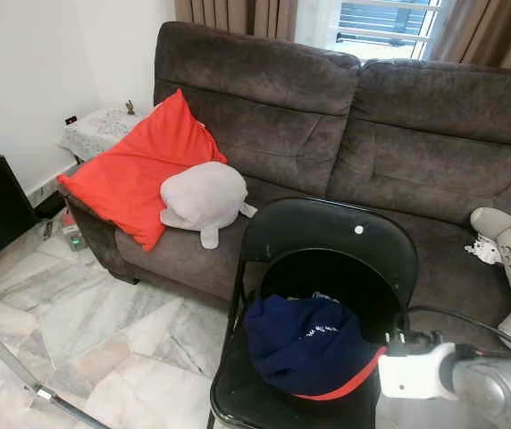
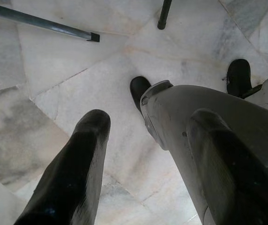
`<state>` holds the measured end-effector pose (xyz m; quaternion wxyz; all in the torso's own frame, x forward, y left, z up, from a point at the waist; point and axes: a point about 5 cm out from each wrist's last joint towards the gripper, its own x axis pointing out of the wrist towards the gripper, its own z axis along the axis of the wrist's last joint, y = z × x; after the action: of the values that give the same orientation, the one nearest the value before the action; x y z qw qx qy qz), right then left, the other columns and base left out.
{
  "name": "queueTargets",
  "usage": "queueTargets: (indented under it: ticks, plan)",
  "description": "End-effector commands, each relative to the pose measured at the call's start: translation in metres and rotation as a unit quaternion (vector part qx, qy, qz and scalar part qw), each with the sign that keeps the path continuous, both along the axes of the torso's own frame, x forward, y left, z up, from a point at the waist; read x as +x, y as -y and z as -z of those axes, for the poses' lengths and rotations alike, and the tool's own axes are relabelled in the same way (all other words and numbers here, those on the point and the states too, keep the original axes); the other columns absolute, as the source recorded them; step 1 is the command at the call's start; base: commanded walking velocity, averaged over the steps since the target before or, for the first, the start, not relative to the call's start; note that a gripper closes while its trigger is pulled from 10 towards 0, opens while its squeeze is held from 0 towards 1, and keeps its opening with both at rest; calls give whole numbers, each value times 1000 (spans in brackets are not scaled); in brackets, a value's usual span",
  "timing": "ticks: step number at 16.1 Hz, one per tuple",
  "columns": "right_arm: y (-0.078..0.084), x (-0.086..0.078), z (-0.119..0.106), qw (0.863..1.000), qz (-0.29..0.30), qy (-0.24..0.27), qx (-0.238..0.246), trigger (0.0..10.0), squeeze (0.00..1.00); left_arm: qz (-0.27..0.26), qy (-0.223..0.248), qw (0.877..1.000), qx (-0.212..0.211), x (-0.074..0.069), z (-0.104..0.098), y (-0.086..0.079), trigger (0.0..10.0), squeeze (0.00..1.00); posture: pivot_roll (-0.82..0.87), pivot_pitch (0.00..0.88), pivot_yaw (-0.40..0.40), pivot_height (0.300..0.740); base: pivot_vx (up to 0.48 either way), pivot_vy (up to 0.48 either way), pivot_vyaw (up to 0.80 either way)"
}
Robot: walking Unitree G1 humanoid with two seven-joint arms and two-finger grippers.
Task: Hang hanger
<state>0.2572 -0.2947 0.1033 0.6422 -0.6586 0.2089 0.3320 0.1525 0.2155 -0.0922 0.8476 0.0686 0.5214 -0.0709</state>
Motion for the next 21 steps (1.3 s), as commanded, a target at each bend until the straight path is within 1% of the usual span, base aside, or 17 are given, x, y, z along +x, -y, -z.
queueTargets:
  ticks: [1, 4, 8, 11, 17, 19, 20, 21]
  plan:
    - [-3, 3, 2, 1000, -8, 3, 5, 10000, 0, 4, -9, 1000, 7, -3, 1, -1, 10000, 0, -84, 0, -9, 740, 0, 0, 0]
    - [-7, 7, 4, 1000, -17, 12, 11, 10000, 0, 3, -9, 1000, 7, -4, 1, -2, 10000, 0, -80, 0, -10, 740, 0, 0, 0]
    - [-12, 8, 9, 999, -26, 9, 20, 10000, 0, 2, -9, 1000, 7, -4, 1, -2, 10000, 0, -77, 0, -10, 740, 0, 0, 0]
    - [-13, 7, 10, 999, -27, 2, 22, 10000, 0, 3, -10, 1000, 7, -4, 1, -2, 10000, 0, -78, 0, -10, 740, 0, 0, 0]
    - [-7, 4, 11, 999, -19, -22, 15, 10000, 0, 3, -10, 1000, 7, -4, 1, -1, 10000, 0, -78, 0, -10, 740, 0, 0, 0]
    - [-7, 4, 10, 1000, -19, -20, 12, 10000, 0, 3, -10, 1000, 7, -4, 1, -2, 10000, 0, -77, 0, -9, 740, 0, 0, 0]
    - [-6, 2, 13, 999, -18, -34, 8, 10000, 0, 3, -10, 1000, 7, -4, 1, -2, 10000, 0, -77, 0, -9, 740, 0, 0, 0]
    - [-6, 2, 13, 999, -18, -35, 8, 10000, 0, 3, -10, 1000, 7, -4, 1, -2, 10000, 0, -78, 0, -9, 740, 0, 0, 0]
